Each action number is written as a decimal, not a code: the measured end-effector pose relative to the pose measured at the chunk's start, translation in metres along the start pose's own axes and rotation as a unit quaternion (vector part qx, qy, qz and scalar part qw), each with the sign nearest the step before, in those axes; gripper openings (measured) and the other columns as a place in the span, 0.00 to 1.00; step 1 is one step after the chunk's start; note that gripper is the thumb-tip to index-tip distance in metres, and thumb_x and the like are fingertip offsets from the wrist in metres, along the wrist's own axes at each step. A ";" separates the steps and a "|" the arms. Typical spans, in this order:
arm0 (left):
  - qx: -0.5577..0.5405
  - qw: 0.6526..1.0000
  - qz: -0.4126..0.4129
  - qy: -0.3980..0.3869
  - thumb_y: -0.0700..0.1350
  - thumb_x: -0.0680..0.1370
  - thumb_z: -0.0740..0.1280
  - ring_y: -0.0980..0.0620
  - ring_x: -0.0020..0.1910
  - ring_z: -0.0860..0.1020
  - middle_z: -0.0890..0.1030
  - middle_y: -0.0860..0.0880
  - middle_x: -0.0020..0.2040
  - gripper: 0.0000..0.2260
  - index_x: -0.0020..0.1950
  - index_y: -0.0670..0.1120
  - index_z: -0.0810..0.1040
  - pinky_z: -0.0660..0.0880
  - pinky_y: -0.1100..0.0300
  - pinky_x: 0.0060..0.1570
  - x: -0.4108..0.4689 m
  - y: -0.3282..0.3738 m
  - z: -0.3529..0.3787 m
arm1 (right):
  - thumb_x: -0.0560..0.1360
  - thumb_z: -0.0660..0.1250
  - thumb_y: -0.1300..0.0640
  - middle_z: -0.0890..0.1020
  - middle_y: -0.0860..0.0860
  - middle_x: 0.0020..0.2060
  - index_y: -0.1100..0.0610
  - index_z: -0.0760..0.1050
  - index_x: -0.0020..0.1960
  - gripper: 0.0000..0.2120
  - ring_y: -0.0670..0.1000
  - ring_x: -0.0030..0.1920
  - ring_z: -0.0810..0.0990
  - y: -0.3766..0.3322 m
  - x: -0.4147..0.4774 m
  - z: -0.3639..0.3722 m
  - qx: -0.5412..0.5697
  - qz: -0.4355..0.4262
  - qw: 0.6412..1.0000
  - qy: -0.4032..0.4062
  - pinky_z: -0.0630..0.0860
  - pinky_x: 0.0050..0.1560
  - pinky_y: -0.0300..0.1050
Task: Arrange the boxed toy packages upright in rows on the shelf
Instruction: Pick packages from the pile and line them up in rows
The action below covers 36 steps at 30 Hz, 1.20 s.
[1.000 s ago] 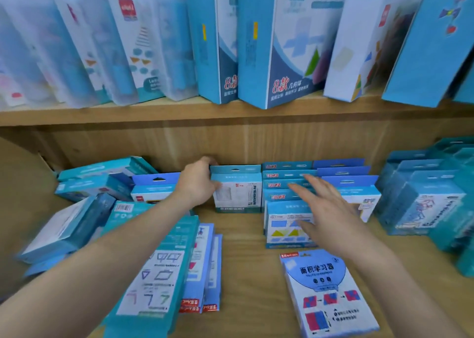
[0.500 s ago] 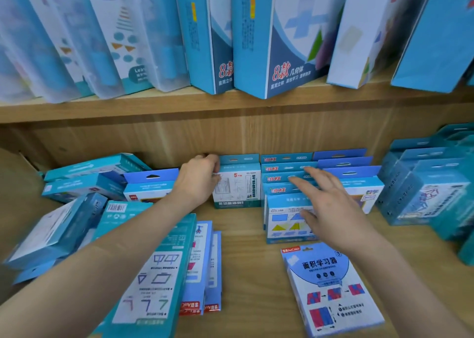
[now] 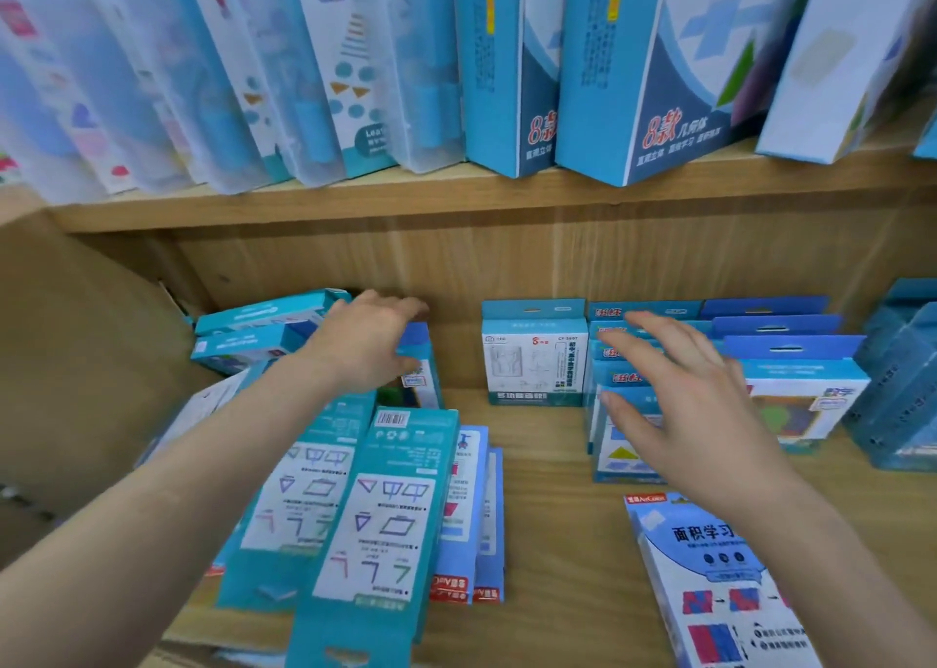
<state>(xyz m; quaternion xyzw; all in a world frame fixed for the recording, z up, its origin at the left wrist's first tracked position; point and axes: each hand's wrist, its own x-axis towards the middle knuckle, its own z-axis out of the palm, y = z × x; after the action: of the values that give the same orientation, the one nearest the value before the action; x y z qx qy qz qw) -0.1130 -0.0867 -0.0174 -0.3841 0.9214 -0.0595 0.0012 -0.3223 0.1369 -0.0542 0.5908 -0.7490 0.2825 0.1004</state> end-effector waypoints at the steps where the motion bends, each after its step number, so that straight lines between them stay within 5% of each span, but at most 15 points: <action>1: 0.029 0.999 0.001 -0.020 0.54 0.73 0.70 0.47 0.65 0.67 0.74 0.50 0.66 0.29 0.72 0.52 0.64 0.66 0.48 0.61 0.002 0.002 0.003 | 0.73 0.70 0.53 0.72 0.52 0.67 0.51 0.73 0.65 0.21 0.53 0.67 0.67 -0.006 0.001 0.004 0.014 -0.008 1.000 0.009 0.69 0.58 0.59; 6: 0.083 0.996 0.013 -0.019 0.53 0.71 0.71 0.46 0.60 0.72 0.79 0.48 0.56 0.21 0.61 0.50 0.70 0.65 0.50 0.57 0.007 0.001 0.009 | 0.72 0.63 0.52 0.74 0.51 0.64 0.51 0.74 0.63 0.19 0.55 0.65 0.71 -0.036 0.004 0.024 0.063 -0.036 0.997 -0.007 0.71 0.60 0.58; 14: -0.087 0.953 0.161 0.240 0.38 0.69 0.73 0.46 0.51 0.76 0.81 0.49 0.50 0.19 0.56 0.48 0.74 0.60 0.54 0.65 -0.040 0.004 -0.023 | 0.75 0.67 0.53 0.66 0.43 0.70 0.45 0.60 0.73 0.29 0.43 0.69 0.63 -0.072 0.025 0.027 0.197 -0.023 0.978 -0.066 0.63 0.69 0.42; 18: -0.160 0.924 0.217 0.271 0.41 0.70 0.71 0.53 0.51 0.73 0.75 0.57 0.50 0.19 0.57 0.51 0.70 0.65 0.59 0.57 -0.058 0.015 -0.046 | 0.75 0.67 0.52 0.77 0.45 0.59 0.46 0.64 0.69 0.24 0.48 0.59 0.75 -0.087 0.039 0.030 0.198 -0.040 0.978 -0.049 0.72 0.55 0.44; 22: -0.275 0.878 0.114 0.374 0.50 0.70 0.72 0.57 0.56 0.73 0.74 0.56 0.56 0.22 0.62 0.50 0.71 0.69 0.64 0.58 -0.077 0.019 -0.051 | 0.73 0.69 0.54 0.83 0.43 0.45 0.47 0.73 0.55 0.12 0.47 0.46 0.81 -0.084 0.038 0.017 0.362 0.010 0.931 -0.043 0.77 0.45 0.47; 25: -0.459 0.829 -0.030 0.319 0.50 0.70 0.74 0.53 0.51 0.77 0.78 0.51 0.53 0.22 0.60 0.52 0.70 0.75 0.58 0.50 -0.084 0.023 -0.047 | 0.73 0.70 0.65 0.85 0.42 0.45 0.52 0.76 0.54 0.13 0.42 0.45 0.83 -0.075 0.028 0.007 0.554 0.078 0.826 -0.064 0.78 0.43 0.36; 27: -0.605 0.764 -0.067 0.214 0.47 0.71 0.70 0.52 0.40 0.78 0.81 0.49 0.44 0.16 0.57 0.47 0.74 0.76 0.62 0.37 -0.087 0.026 -0.047 | 0.69 0.74 0.60 0.86 0.46 0.45 0.53 0.78 0.53 0.13 0.45 0.45 0.84 -0.067 0.020 0.004 0.612 0.104 0.781 -0.071 0.79 0.43 0.37; 29: -0.657 0.736 -0.059 0.155 0.42 0.76 0.66 0.52 0.31 0.76 0.82 0.48 0.35 0.04 0.49 0.43 0.78 0.71 0.65 0.27 -0.089 0.032 -0.048 | 0.60 0.80 0.48 0.86 0.50 0.47 0.51 0.82 0.50 0.20 0.49 0.46 0.84 -0.061 0.013 0.001 0.654 0.113 0.743 -0.081 0.81 0.45 0.41; 34: -0.698 0.710 -0.001 0.092 0.58 0.77 0.62 0.56 0.26 0.73 0.81 0.50 0.34 0.16 0.40 0.50 0.83 0.66 0.64 0.23 -0.092 0.052 -0.053 | 0.55 0.80 0.42 0.85 0.54 0.49 0.49 0.82 0.50 0.26 0.52 0.48 0.84 -0.054 0.001 -0.015 0.677 0.109 0.723 -0.083 0.80 0.45 0.43; 36: -0.666 0.742 0.048 0.070 0.61 0.72 0.64 0.57 0.27 0.73 0.82 0.50 0.36 0.15 0.43 0.51 0.83 0.67 0.64 0.23 -0.095 0.059 -0.057 | 0.56 0.80 0.41 0.85 0.53 0.48 0.48 0.82 0.50 0.25 0.52 0.48 0.84 -0.051 -0.005 -0.023 0.674 0.114 0.726 -0.071 0.80 0.46 0.43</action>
<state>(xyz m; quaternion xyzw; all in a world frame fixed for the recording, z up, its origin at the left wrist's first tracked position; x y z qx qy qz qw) -0.0904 0.0283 0.0290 -0.2371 0.7414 0.5424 -0.3160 -0.2771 0.1460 -0.0222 0.4315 -0.4282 0.6797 -0.4104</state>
